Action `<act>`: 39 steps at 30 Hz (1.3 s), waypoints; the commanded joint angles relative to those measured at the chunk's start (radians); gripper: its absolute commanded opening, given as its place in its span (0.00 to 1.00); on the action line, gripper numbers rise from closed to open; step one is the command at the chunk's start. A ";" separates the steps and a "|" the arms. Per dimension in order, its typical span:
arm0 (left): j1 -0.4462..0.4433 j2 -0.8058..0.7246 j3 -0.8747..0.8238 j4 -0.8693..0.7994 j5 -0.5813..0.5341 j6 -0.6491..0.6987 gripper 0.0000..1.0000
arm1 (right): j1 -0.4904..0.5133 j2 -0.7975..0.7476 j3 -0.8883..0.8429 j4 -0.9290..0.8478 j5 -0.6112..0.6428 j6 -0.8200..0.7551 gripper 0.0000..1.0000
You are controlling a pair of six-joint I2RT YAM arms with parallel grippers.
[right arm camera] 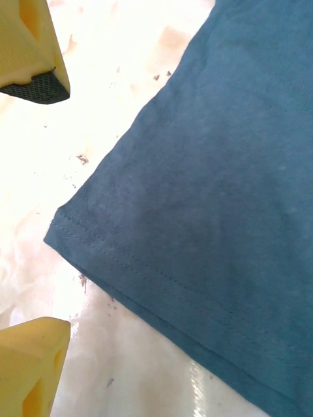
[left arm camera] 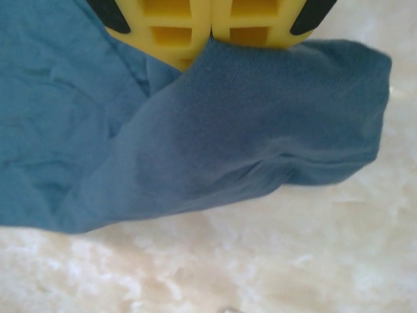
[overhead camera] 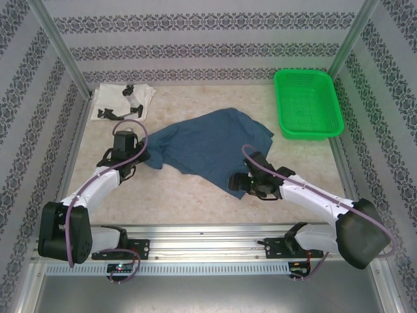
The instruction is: Fold and stack the t-shirts
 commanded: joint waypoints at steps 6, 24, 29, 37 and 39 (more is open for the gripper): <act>0.029 0.066 -0.012 -0.007 -0.035 -0.033 0.06 | -0.001 0.147 -0.005 0.162 0.047 0.084 0.74; 0.046 -0.086 0.009 -0.196 -0.036 -0.072 0.81 | 0.114 0.241 0.039 0.040 0.125 0.089 0.41; 0.046 -0.156 -0.012 -0.306 -0.063 -0.060 0.90 | 0.075 0.245 0.014 0.064 0.141 0.068 0.01; 0.046 -0.077 -0.091 -0.282 -0.050 -0.045 0.39 | -0.093 0.089 0.017 0.020 0.117 -0.043 0.00; 0.046 -0.001 -0.086 -0.245 -0.068 -0.047 0.35 | -0.113 0.067 0.032 0.003 0.112 -0.065 0.00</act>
